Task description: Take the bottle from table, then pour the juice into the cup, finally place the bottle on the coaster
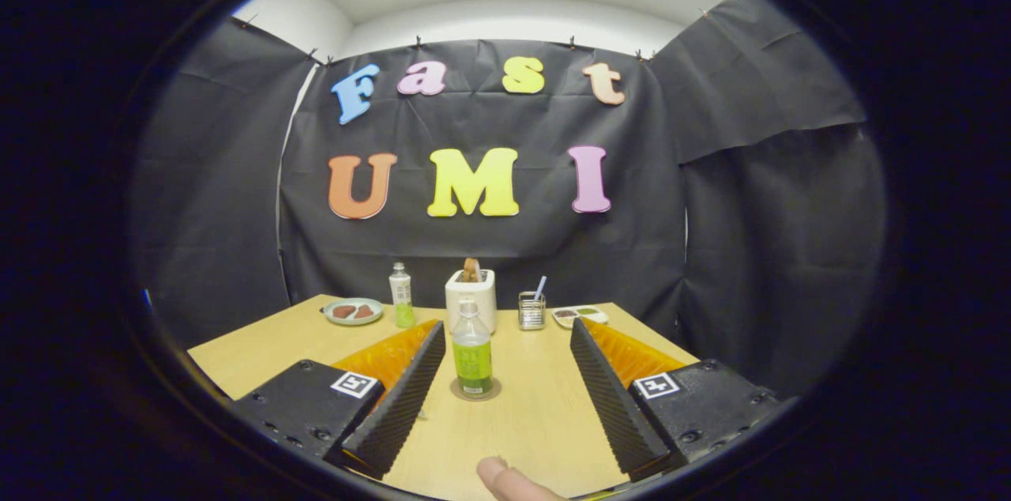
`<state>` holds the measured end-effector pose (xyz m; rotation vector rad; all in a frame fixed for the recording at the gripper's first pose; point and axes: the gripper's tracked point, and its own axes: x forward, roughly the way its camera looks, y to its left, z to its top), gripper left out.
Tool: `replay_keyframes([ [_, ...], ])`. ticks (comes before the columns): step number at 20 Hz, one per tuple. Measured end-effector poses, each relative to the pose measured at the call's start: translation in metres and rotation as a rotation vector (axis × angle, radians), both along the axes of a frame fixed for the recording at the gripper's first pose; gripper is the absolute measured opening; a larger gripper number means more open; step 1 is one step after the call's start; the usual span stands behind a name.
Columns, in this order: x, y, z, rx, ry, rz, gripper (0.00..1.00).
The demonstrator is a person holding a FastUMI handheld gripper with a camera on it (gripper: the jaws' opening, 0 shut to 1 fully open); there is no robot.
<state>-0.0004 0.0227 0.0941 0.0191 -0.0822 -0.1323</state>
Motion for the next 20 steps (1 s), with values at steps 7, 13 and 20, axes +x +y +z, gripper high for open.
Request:
replay_keyframes([
  [7,-0.028,0.011,-0.014,0.043,0.031,0.059,1.00],
  [13,-0.037,0.023,-0.028,0.014,0.038,0.079,1.00],
  [20,-0.031,0.018,-0.047,0.030,0.071,0.085,1.00],
])
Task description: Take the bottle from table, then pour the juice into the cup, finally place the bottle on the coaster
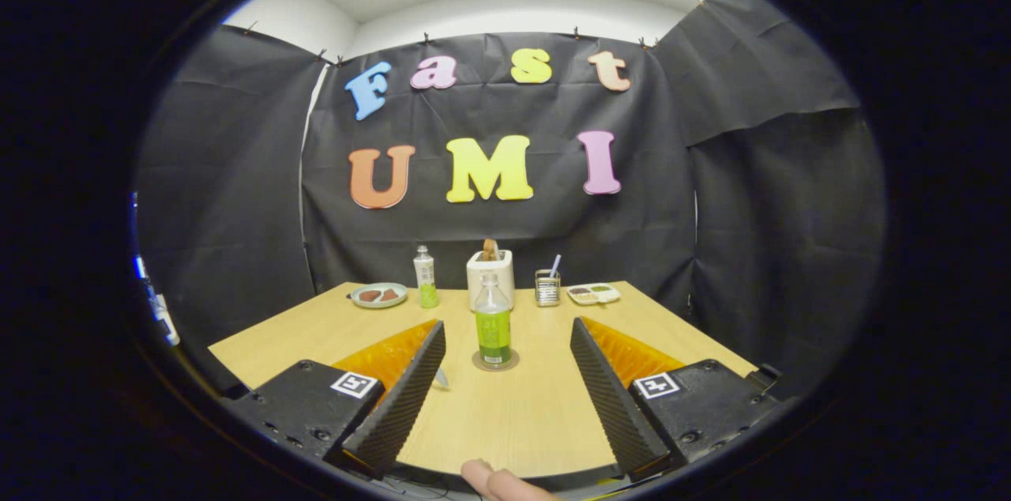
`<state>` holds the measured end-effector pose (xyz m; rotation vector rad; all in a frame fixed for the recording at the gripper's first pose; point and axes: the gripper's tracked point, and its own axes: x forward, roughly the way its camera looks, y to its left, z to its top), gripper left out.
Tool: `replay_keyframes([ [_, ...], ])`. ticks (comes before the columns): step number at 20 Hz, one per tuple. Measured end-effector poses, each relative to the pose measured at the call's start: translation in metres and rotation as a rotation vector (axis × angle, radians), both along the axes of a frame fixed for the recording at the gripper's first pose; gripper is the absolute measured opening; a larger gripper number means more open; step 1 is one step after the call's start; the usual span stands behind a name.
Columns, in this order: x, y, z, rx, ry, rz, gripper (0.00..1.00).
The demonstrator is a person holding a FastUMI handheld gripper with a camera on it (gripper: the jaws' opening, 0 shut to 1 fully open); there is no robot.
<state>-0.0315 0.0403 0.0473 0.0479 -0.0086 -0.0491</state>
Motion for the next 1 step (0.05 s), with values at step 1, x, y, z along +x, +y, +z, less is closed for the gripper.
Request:
replay_keyframes([
  [1,0.0018,-0.0007,-0.0023,0.010,0.007,0.004,1.00],
])
